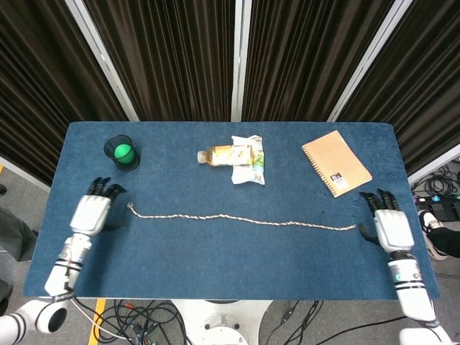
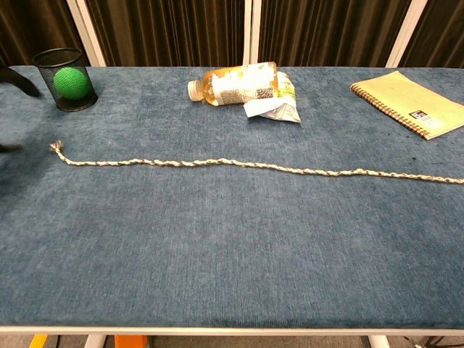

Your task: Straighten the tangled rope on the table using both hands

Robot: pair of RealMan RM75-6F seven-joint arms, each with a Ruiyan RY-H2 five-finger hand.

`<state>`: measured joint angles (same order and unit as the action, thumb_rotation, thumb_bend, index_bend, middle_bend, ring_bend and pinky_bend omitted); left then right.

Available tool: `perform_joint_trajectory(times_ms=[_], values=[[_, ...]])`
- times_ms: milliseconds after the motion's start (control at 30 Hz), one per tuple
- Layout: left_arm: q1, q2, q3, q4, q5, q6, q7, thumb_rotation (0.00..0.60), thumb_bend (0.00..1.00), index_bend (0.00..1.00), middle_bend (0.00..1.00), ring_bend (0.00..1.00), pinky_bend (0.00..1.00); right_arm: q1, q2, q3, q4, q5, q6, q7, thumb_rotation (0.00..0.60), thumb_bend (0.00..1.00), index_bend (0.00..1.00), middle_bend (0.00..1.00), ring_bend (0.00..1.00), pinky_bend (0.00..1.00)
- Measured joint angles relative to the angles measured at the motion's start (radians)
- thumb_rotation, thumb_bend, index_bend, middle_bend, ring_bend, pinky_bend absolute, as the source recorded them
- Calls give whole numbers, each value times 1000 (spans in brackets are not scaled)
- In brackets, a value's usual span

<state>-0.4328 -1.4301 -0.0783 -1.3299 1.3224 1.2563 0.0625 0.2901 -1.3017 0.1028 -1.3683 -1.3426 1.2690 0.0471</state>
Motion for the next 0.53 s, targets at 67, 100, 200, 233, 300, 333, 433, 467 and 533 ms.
perform_joint_trajectory(times_ms=[67, 100, 200, 233, 300, 333, 433, 467, 533], values=[[36, 42, -7, -32, -7, 49, 2, 600, 128, 243, 201, 71, 0, -22, 54, -1, -38, -10, 31, 1, 600, 336, 124, 158, 0, 0], [52, 58, -9, -45, -11, 69, 4, 600, 128, 243, 201, 71, 0, -33, 78, -3, -56, -14, 44, 2, 600, 338, 124, 156, 0, 0], [111, 107, -11, -89, -22, 138, 12, 600, 127, 245, 201, 71, 0, -74, 155, -14, -115, -31, 87, 14, 600, 344, 124, 151, 0, 0], [129, 120, -10, -102, -24, 158, 15, 600, 127, 246, 201, 71, 0, -93, 184, -21, -138, -40, 105, 21, 600, 345, 124, 150, 0, 0], [171, 148, -6, -135, -28, 205, 25, 600, 127, 247, 201, 71, 0, -122, 221, -33, -168, -55, 136, 32, 600, 348, 124, 146, 0, 0], [189, 158, -3, -149, -29, 224, 30, 600, 127, 248, 201, 71, 0, -140, 238, -40, -183, -65, 157, 37, 600, 348, 123, 145, 0, 0], [246, 177, 11, -192, -23, 290, 46, 600, 127, 252, 201, 71, 0, -180, 259, -58, -209, -90, 207, 42, 600, 349, 123, 144, 0, 0], [267, 181, 18, -207, -18, 315, 51, 600, 127, 253, 201, 71, 0, -192, 263, -63, -216, -97, 220, 43, 600, 350, 123, 144, 0, 0], [296, 184, 32, -229, -8, 345, 62, 600, 127, 253, 201, 71, 0, -213, 268, -75, -230, -111, 239, 43, 600, 350, 123, 145, 0, 0]])
